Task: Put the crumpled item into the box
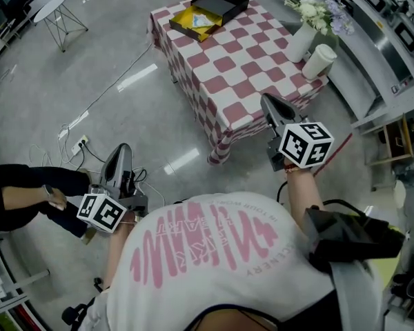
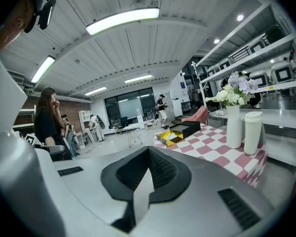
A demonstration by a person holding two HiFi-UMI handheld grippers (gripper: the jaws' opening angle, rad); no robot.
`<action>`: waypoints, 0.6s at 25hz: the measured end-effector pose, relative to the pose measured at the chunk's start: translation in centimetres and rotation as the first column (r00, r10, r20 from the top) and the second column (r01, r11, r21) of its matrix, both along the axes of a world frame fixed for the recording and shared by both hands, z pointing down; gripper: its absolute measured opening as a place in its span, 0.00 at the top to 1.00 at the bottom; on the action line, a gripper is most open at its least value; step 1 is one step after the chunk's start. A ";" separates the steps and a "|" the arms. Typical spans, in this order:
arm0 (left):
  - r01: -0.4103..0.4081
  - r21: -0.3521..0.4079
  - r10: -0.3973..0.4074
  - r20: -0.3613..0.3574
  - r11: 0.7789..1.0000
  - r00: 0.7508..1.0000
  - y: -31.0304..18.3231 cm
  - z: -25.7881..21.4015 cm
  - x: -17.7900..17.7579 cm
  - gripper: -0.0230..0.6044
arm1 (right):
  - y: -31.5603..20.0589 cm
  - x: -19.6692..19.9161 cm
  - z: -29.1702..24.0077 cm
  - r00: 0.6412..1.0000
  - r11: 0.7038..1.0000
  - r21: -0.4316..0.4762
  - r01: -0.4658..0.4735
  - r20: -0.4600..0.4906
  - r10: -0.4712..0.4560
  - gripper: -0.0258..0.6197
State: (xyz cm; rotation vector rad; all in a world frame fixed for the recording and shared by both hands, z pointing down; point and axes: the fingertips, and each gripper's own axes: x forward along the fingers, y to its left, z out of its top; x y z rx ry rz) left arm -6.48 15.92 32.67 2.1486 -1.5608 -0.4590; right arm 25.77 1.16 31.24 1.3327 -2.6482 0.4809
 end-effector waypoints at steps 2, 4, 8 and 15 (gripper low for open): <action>0.004 0.001 -0.004 0.002 1.000 1.000 0.0 -0.1 0.3 0.95 | 0.1 0.5 0.1 1.000 1.000 -0.002 -0.002 -0.002 0.002 0.95; 0.007 0.003 -0.007 0.002 1.000 1.000 0.0 -0.1 0.6 0.95 | 0.1 1.0 0.1 1.000 1.000 -0.001 -0.006 -0.004 0.006 0.95; 0.004 -0.005 -0.004 0.002 1.000 1.000 0.1 0.1 1.4 0.95 | 0.3 1.8 0.6 1.000 1.000 -0.005 -0.008 -0.020 0.008 0.95; -0.005 -0.004 0.005 0.001 1.000 1.000 0.8 0.2 2.0 0.95 | 0.9 2.3 1.1 0.999 1.000 -0.016 -0.015 -0.033 0.014 0.95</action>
